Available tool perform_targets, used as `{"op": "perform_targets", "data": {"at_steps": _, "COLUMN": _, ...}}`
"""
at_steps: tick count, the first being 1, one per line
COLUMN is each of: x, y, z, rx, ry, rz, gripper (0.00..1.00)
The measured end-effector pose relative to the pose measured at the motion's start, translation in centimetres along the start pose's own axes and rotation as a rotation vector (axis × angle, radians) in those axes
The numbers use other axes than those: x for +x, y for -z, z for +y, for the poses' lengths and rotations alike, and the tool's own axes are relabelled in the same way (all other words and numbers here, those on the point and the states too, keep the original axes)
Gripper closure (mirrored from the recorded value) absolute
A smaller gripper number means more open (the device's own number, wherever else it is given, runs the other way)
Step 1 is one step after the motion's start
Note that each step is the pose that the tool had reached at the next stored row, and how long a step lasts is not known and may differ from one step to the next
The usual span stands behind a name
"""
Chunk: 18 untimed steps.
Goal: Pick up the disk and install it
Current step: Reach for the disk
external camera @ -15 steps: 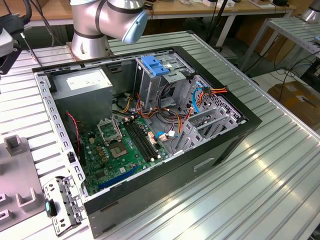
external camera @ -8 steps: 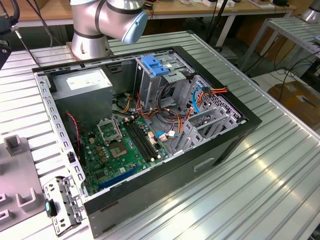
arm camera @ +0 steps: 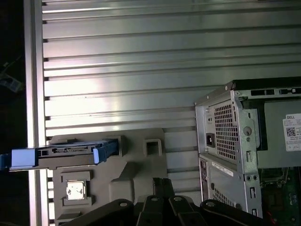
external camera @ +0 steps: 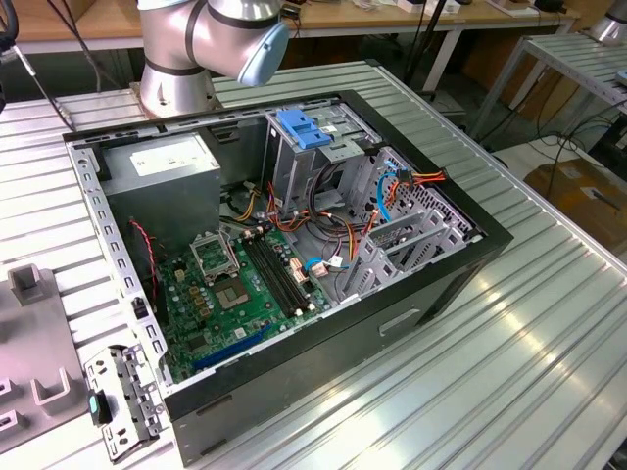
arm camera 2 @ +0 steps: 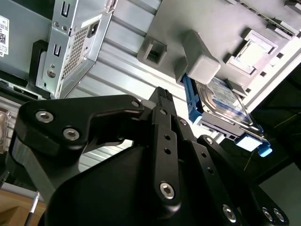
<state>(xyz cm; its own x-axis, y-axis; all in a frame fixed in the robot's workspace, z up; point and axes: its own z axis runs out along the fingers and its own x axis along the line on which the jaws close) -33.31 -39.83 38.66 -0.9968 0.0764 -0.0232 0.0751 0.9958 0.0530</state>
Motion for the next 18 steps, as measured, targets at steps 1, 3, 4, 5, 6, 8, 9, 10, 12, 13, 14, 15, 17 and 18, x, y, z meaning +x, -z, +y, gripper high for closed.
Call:
{"op": "perform_targets", "data": {"at_steps": 1, "x": 0.19, "y": 0.0, "z": 0.08, "rx": -0.0001, "ry": 0.0, "rz": -0.0001, "gripper": 0.89}}
{"op": "perform_targets", "data": {"at_steps": 3, "x": 0.51, "y": -0.04, "z": 0.35, "rx": 0.0, "ry": 0.0, "rz": -0.0001, "gripper": 0.89}}
{"op": "perform_targets", "data": {"at_steps": 4, "x": 0.64, "y": -0.05, "z": 0.53, "rx": -0.0001, "ry": 0.0, "rz": -0.0001, "gripper": 0.89}}
{"op": "perform_targets", "data": {"at_steps": 5, "x": 0.97, "y": -0.07, "z": 0.81, "rx": -0.0001, "ry": 0.0, "rz": -0.0001, "gripper": 0.89}}
{"op": "perform_targets", "data": {"at_steps": 6, "x": 1.28, "y": -0.07, "z": 0.95, "rx": 0.0, "ry": 0.0, "rz": 0.0, "gripper": 0.89}}
{"op": "perform_targets", "data": {"at_steps": 8, "x": 2.11, "y": -0.06, "z": 1.12, "rx": 0.0, "ry": 0.0, "rz": 0.0, "gripper": 0.89}}
{"op": "perform_targets", "data": {"at_steps": 9, "x": 2.51, "y": -0.05, "z": 1.19, "rx": 0.0001, "ry": 0.0, "rz": 0.0, "gripper": 0.89}}
{"op": "perform_targets", "data": {"at_steps": 10, "x": 2.91, "y": -0.06, "z": 1.25, "rx": 0.0, "ry": 0.0, "rz": 0.0, "gripper": 0.89}}
{"op": "perform_targets", "data": {"at_steps": 12, "x": 3.6, "y": -0.05, "z": 1.26, "rx": -0.0001, "ry": 0.0, "rz": -0.0001, "gripper": 0.89}}
{"op": "perform_targets", "data": {"at_steps": 13, "x": 3.92, "y": -0.05, "z": 1.25, "rx": 0.0, "ry": 0.0, "rz": -0.0001, "gripper": 0.89}}
{"op": "perform_targets", "data": {"at_steps": 14, "x": 4.29, "y": -0.04, "z": 1.27, "rx": 0.0, "ry": 0.0, "rz": 0.0, "gripper": 0.89}}
{"op": "perform_targets", "data": {"at_steps": 15, "x": 4.55, "y": -0.04, "z": 1.27, "rx": 0.0, "ry": 0.0, "rz": 0.0, "gripper": 0.89}}
{"op": "perform_targets", "data": {"at_steps": 17, "x": 5.21, "y": -0.04, "z": 1.24, "rx": 0.0, "ry": 0.0, "rz": 0.0, "gripper": 0.89}}
{"op": "perform_targets", "data": {"at_steps": 18, "x": 5.63, "y": -0.04, "z": 1.22, "rx": 0.0, "ry": 0.0, "rz": 0.0, "gripper": 0.89}}
